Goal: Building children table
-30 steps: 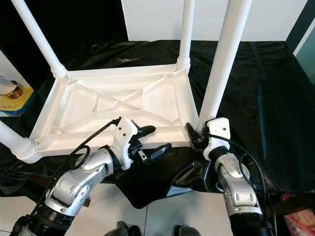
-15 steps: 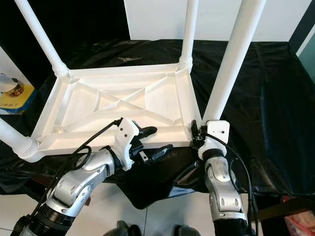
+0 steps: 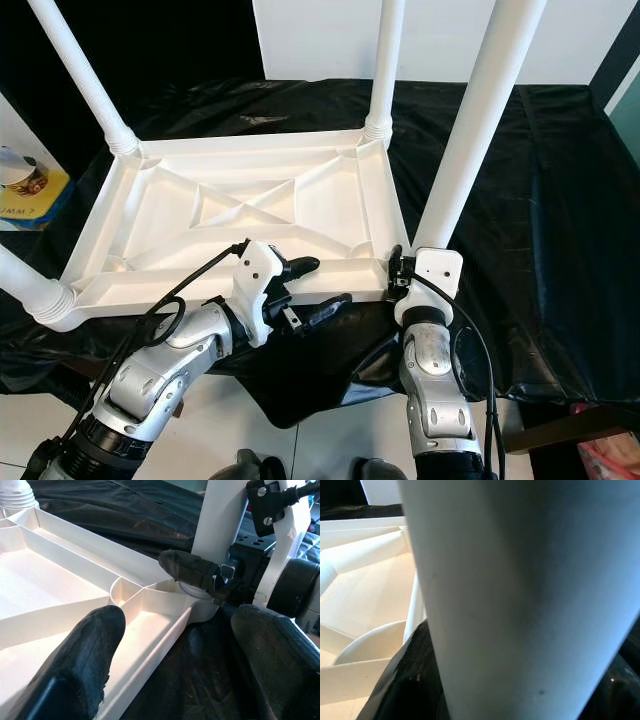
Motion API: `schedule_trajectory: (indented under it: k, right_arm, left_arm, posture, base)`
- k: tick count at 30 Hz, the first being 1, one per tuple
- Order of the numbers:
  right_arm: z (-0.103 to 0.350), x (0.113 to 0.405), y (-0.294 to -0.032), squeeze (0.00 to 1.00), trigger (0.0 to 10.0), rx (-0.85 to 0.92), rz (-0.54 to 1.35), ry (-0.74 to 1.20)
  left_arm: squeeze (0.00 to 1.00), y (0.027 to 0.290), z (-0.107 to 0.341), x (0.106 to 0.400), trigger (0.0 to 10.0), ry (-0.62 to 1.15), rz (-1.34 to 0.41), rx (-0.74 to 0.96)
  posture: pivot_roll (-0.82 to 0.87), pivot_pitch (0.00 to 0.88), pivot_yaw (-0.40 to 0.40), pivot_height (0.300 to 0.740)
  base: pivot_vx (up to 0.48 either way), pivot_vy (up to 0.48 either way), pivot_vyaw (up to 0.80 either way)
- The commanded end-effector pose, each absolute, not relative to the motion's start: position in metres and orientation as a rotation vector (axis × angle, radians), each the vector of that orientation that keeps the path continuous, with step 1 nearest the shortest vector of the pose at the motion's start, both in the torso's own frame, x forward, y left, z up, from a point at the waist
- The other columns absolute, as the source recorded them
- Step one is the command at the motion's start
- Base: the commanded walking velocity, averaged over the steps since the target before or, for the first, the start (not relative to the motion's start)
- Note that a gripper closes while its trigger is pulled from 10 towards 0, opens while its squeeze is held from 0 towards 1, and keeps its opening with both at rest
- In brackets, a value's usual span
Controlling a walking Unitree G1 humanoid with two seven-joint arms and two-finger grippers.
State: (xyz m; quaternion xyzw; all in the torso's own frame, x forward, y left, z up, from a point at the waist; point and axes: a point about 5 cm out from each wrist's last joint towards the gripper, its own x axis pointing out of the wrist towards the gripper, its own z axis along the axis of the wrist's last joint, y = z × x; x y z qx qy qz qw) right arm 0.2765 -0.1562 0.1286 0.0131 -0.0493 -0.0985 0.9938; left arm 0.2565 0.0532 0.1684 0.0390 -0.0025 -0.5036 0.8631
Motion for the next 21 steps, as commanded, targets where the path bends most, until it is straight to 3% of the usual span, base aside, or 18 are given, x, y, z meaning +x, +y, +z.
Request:
schedule_trajectory:
  k: [1, 2, 17, 18, 21]
  right_arm:
    - [0.111, 0.272, -0.159, 0.19, 10.0, 0.035, -0.219, -0.011]
    - [0.115, 0.272, -0.16, 1.0, 10.0, 0.027, -0.201, -0.034]
    - [0.135, 0.268, -0.178, 1.0, 10.0, -0.017, 0.047, -0.145]
    - [0.137, 0.268, -0.179, 0.0, 10.0, -0.022, 0.083, -0.151]
    - [0.139, 0.269, -0.18, 0.0, 10.0, -0.034, 0.138, -0.16]
  left_arm:
    - [0.0, 0.052, 0.166, 0.251, 10.0, 0.009, -1.102, 0.088]
    - [0.0, 0.053, 0.166, 0.251, 10.0, 0.01, -1.101, 0.089]
    - [0.0, 0.057, 0.166, 0.251, 10.0, 0.018, -1.094, 0.091]
    - [0.0, 0.057, 0.166, 0.251, 10.0, 0.019, -1.095, 0.092]
    - [0.0, 0.057, 0.166, 0.251, 10.0, 0.02, -1.095, 0.093]
  posture:
    - [-0.06, 0.112, 0.031, 0.74]
    - [-0.05, 0.113, 0.031, 0.74]
    - [-0.05, 0.132, 0.044, 0.74]
    - [-0.05, 0.132, 0.046, 0.74]
    - [-0.04, 0.134, 0.049, 0.74]
  base:
    - [0.0, 0.0, 0.0]
    - [0.0, 0.0, 0.0]
    - [0.0, 0.0, 0.0]
    - [0.0, 0.0, 0.0]
    - [0.0, 0.0, 0.0]
